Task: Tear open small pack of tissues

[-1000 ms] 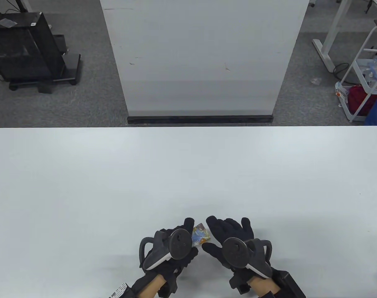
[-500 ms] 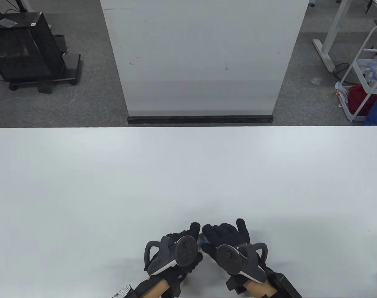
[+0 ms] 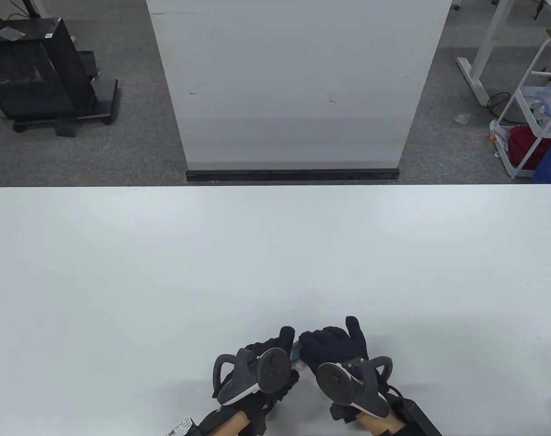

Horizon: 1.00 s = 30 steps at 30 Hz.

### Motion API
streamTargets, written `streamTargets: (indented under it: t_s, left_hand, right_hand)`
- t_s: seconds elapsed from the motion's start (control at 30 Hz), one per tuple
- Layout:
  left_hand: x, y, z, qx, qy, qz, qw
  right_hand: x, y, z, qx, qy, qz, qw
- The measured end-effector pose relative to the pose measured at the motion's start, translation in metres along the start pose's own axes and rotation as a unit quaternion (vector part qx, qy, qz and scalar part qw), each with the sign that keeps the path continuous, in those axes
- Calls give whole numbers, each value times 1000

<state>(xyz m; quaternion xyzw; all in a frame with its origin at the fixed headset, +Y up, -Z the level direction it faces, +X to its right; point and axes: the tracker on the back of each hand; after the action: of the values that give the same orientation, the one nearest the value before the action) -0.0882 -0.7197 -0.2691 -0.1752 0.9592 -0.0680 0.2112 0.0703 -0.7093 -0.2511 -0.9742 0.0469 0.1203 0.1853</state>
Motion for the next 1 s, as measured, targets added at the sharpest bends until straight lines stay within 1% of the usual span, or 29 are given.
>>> streamTargets:
  t_s: [0.27, 0.43, 0.6, 0.67, 0.8, 0.87, 0.9, 0.97, 1.0]
  left_hand:
    - [0, 0, -1, -1, 3, 4, 1000]
    - [1, 1, -1, -1, 6, 1, 1000]
    - [5, 5, -1, -13, 17, -2, 1000]
    - [11, 10, -1, -25, 27, -9, 999]
    - [25, 21, 0, -55, 59, 0, 997]
    - [36, 29, 0, -81, 82, 2, 993]
    - [40, 31, 0, -88, 91, 2, 992]
    - [54, 40, -1, -112, 121, -2, 986]
    - [62, 45, -2, -127, 139, -5, 982]
  right_hand:
    - [6, 4, 3, -5, 19, 26, 999]
    - [12, 2, 4, -3, 36, 47, 998]
    - [19, 2, 6, -16, 54, 68, 996]
    - [21, 2, 7, -22, 57, 66, 996]
    - [25, 3, 7, -59, 53, 17, 997]
    - [27, 4, 8, -67, 54, 13, 996]
    - [28, 5, 8, -81, 54, 9, 995]
    - [28, 8, 8, -87, 53, 8, 995]
    - [28, 9, 9, -99, 50, 3, 994]
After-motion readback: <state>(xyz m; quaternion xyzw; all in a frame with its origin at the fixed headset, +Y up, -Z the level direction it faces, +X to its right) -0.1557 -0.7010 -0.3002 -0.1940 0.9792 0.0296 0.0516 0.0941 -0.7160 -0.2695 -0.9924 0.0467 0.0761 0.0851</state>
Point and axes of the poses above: the tracker on the back of each hand, its own x axis roughly to the little-finger side, its own z axis roughly from the wrist to the fingertips, y = z × x, and after that the axes turned 9 degrees about -z, right-handed
